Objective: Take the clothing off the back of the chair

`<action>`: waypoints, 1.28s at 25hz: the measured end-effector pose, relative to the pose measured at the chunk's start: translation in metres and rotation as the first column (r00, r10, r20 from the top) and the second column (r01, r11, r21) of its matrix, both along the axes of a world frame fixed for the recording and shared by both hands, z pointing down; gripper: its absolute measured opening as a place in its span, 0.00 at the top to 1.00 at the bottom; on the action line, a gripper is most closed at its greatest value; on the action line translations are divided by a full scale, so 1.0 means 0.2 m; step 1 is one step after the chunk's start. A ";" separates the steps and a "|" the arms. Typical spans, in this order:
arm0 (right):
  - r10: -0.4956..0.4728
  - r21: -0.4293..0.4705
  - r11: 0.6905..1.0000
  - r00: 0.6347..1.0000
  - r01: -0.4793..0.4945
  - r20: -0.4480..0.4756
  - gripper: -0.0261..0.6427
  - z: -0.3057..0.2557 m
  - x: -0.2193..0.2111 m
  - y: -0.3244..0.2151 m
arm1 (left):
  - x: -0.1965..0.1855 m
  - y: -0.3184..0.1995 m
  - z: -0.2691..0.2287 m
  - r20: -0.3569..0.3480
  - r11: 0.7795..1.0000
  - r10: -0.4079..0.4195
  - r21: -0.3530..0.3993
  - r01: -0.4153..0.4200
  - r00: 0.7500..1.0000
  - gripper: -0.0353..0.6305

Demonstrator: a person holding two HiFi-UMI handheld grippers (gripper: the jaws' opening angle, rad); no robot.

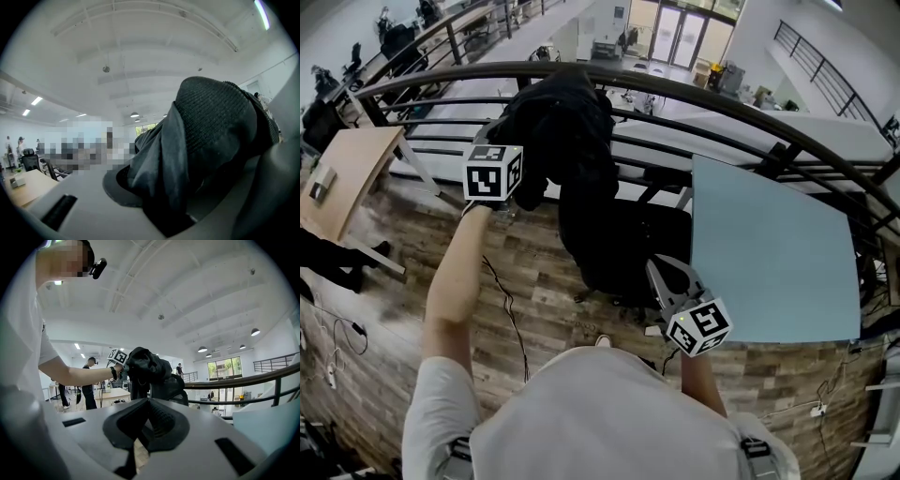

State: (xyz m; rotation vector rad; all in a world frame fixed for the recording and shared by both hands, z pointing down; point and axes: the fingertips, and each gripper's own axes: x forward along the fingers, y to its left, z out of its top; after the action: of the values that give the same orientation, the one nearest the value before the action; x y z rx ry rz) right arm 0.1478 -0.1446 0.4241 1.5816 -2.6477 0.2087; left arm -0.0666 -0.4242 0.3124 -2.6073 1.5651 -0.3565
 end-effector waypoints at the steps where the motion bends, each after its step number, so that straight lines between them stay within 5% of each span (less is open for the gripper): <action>1: 0.003 0.000 1.000 1.000 -0.003 -0.001 0.93 0.00 0.01 0.01 | 0.00 0.00 0.00 -0.011 1.000 -0.003 0.001 0.003 1.000 0.75; 7: 0.016 -0.001 1.000 1.000 -0.016 -0.007 0.93 0.00 0.04 0.04 | -0.02 -0.01 0.00 -0.115 0.999 -0.014 -0.038 0.010 0.993 0.75; 13: 0.015 0.001 1.000 1.000 -0.015 -0.008 0.93 -0.01 0.06 0.05 | 0.00 0.02 -0.08 -0.120 1.000 -0.014 0.018 0.016 0.993 0.75; 32: -0.024 0.028 0.999 1.000 0.024 0.003 0.93 -0.06 0.02 0.04 | -0.07 0.22 -0.49 -0.296 0.995 0.040 0.099 -0.011 0.954 0.75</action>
State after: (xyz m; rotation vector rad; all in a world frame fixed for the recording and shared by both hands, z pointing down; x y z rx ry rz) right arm 0.1515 -0.1365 0.4115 1.5582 -2.6822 0.1749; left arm -0.0815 -0.3803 0.2154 -2.7001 1.5815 0.1197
